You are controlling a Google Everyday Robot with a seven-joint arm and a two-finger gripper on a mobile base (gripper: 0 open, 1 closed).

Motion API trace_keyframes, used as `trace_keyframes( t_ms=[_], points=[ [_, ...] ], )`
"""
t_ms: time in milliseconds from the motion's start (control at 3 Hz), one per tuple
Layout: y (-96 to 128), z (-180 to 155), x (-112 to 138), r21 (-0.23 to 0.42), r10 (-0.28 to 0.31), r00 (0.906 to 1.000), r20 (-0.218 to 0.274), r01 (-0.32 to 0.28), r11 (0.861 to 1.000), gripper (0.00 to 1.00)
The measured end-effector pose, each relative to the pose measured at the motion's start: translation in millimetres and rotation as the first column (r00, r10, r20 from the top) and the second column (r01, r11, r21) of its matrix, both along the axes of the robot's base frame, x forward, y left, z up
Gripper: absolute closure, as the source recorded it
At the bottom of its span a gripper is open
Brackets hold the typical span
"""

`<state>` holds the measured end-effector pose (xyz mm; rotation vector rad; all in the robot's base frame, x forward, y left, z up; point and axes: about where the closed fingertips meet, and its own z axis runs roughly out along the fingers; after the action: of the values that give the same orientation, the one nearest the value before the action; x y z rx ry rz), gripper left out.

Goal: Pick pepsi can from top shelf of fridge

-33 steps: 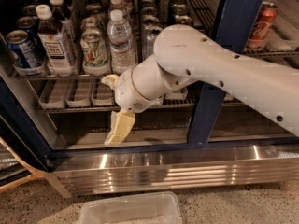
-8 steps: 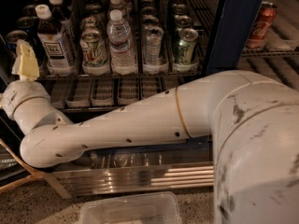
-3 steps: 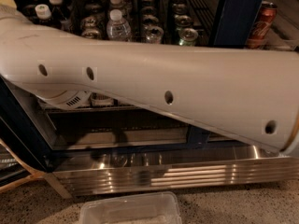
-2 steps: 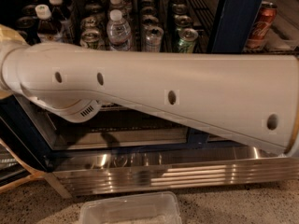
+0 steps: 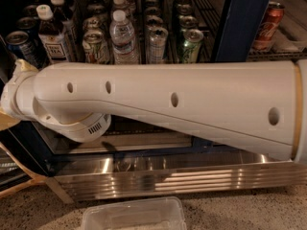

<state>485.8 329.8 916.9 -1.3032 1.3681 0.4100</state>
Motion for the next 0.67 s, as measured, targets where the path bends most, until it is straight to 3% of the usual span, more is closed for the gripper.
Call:
trace_keyframes(
  t_ms=[333, 667],
  points=[
    [3, 6, 4, 0.005, -0.006, 0.9998, 0.021, 0.006, 1.000, 0.25],
    [9, 20, 23, 0.036, -0.045, 0.9971, 0.061, 0.043, 0.998, 0.27]
  ],
)
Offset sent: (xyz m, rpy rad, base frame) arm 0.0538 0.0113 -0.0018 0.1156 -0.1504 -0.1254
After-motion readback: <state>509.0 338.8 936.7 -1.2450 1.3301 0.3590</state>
